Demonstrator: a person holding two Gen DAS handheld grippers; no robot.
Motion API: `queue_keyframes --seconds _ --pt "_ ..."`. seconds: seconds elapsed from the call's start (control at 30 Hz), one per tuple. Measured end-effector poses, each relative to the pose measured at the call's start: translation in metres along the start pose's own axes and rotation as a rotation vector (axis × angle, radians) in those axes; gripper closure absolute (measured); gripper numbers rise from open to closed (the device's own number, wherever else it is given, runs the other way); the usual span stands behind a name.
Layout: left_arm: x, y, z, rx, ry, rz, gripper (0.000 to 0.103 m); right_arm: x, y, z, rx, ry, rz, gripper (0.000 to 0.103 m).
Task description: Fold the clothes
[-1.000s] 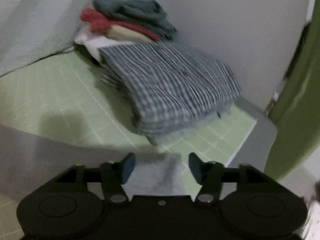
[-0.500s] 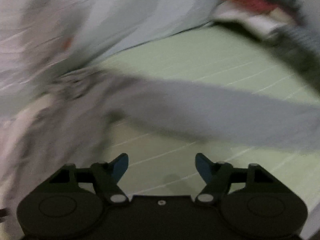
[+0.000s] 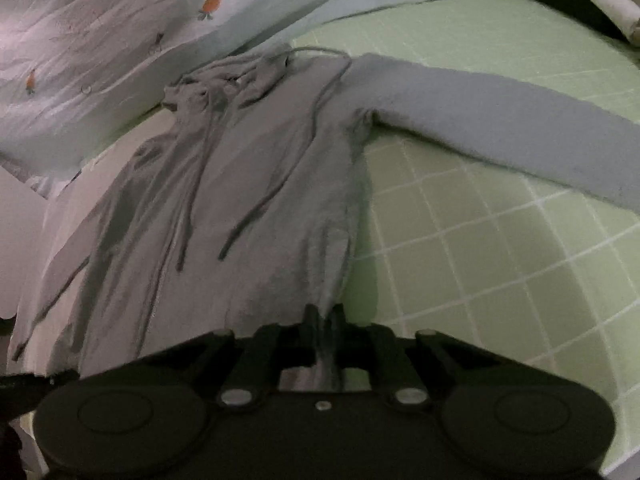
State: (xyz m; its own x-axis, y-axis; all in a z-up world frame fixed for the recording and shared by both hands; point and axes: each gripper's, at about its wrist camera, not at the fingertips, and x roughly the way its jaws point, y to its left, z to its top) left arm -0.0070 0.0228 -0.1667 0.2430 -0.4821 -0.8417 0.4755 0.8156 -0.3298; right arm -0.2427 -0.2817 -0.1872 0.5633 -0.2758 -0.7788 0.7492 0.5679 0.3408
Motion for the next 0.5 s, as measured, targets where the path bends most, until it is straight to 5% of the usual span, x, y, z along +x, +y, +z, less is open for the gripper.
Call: queue_keyframes --seconds 0.2,0.27,0.33,0.43,0.5 --pt "0.002 -0.013 -0.037 -0.023 0.060 -0.013 0.082 -0.009 -0.020 0.004 -0.065 0.023 -0.100 0.095" --pt "-0.003 -0.014 -0.034 -0.017 0.042 -0.001 0.068 -0.008 -0.018 0.004 -0.101 0.027 -0.120 0.089" --pt "-0.011 -0.009 -0.026 -0.028 0.004 0.032 0.056 -0.009 -0.012 0.006 -0.147 0.002 -0.154 0.057" --pt "-0.023 0.004 -0.009 -0.068 -0.066 0.089 0.049 -0.012 0.003 0.007 -0.222 -0.062 -0.185 0.023" --pt "-0.029 0.020 0.005 -0.113 -0.115 0.128 0.042 -0.009 0.015 0.008 -0.277 -0.096 -0.194 0.012"
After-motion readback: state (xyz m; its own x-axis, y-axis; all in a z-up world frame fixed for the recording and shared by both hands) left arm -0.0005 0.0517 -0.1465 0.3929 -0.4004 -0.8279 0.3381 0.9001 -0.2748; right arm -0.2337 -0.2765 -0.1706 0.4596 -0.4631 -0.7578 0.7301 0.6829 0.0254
